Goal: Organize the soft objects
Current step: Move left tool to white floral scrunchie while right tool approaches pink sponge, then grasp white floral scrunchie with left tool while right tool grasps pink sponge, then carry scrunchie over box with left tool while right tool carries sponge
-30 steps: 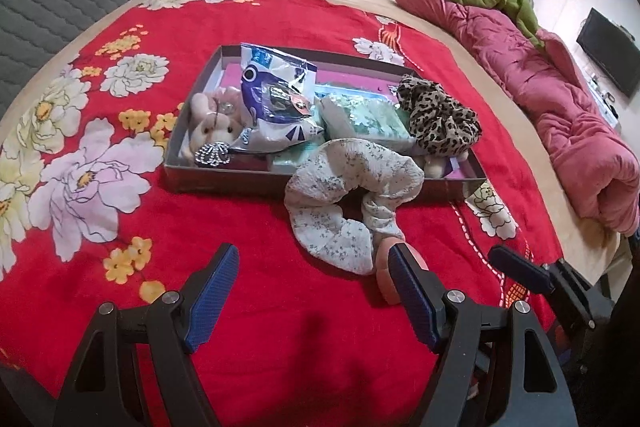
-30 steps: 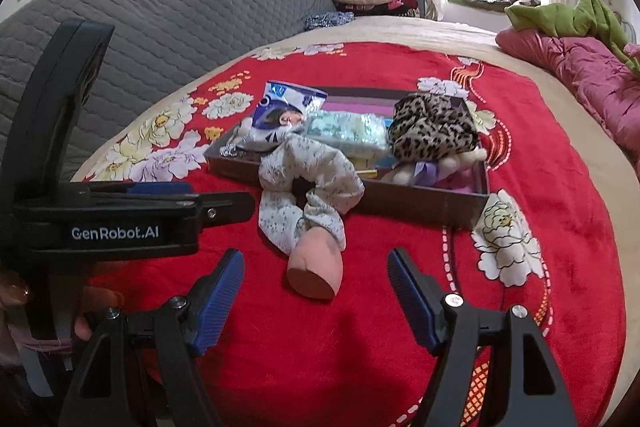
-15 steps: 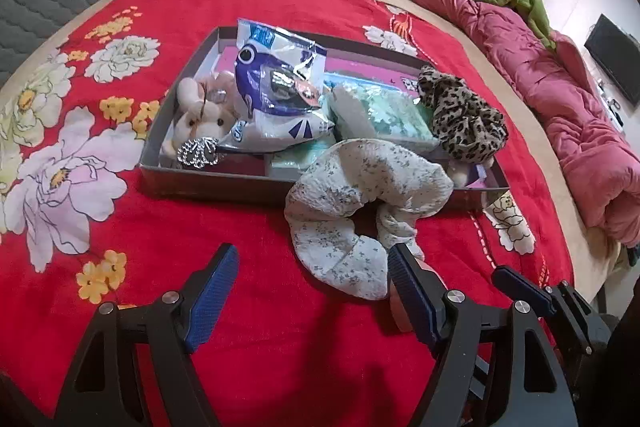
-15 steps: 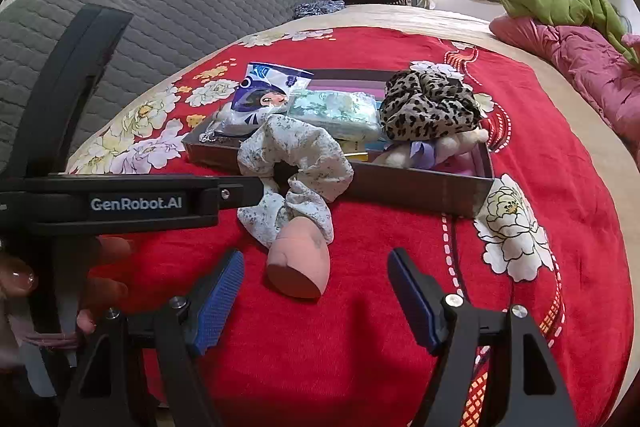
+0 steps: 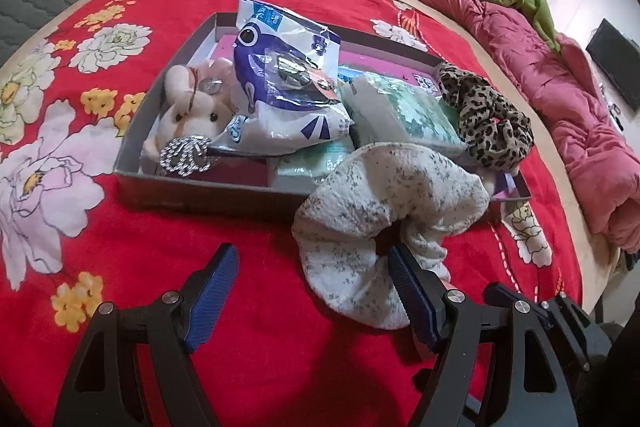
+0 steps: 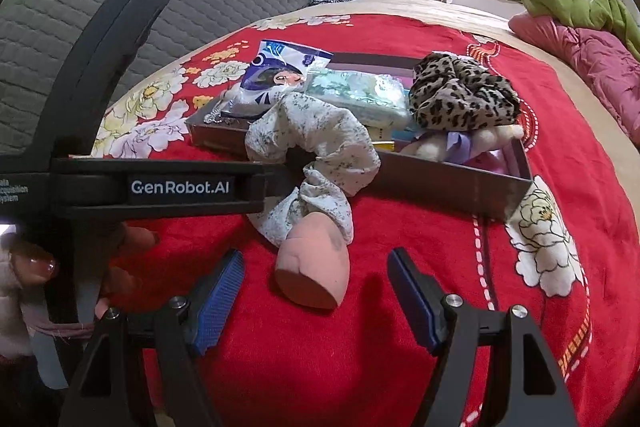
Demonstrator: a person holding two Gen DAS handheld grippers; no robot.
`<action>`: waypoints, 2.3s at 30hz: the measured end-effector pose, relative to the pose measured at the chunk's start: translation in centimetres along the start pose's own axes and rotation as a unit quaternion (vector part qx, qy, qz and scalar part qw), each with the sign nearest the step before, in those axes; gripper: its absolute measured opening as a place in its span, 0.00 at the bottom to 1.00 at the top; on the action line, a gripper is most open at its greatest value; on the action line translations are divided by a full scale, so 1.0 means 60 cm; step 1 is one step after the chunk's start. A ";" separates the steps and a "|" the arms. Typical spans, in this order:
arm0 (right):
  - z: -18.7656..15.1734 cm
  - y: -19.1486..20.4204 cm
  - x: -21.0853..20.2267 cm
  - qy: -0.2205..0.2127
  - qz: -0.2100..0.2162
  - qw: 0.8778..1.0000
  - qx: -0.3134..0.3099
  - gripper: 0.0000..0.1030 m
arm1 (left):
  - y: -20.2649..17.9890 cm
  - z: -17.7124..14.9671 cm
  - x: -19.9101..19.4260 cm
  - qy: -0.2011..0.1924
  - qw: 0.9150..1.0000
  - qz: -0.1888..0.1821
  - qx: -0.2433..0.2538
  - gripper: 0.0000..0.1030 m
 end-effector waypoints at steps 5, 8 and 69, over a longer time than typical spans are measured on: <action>0.002 -0.002 0.015 0.002 0.003 1.000 -0.010 0.71 | -0.001 0.009 0.014 -0.005 1.000 -0.010 -0.007 0.76; 0.003 -0.003 0.021 0.005 0.003 1.000 -0.014 0.70 | -0.001 0.014 0.018 -0.010 1.000 -0.020 -0.012 0.72; 0.071 -0.057 -0.127 -0.144 0.008 0.989 -0.007 0.37 | -0.037 0.027 -0.226 -0.145 0.989 0.000 0.010 0.08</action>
Point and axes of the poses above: each gripper's, at about its wrist camera, not at the fingertips, and x roughly the way its jaws point, y to its left, z to its top, the point moved 1 cm from there along x, roughly the way its jaws point, and after that the axes turned 13 degrees about -x, right-handed, at the moved point
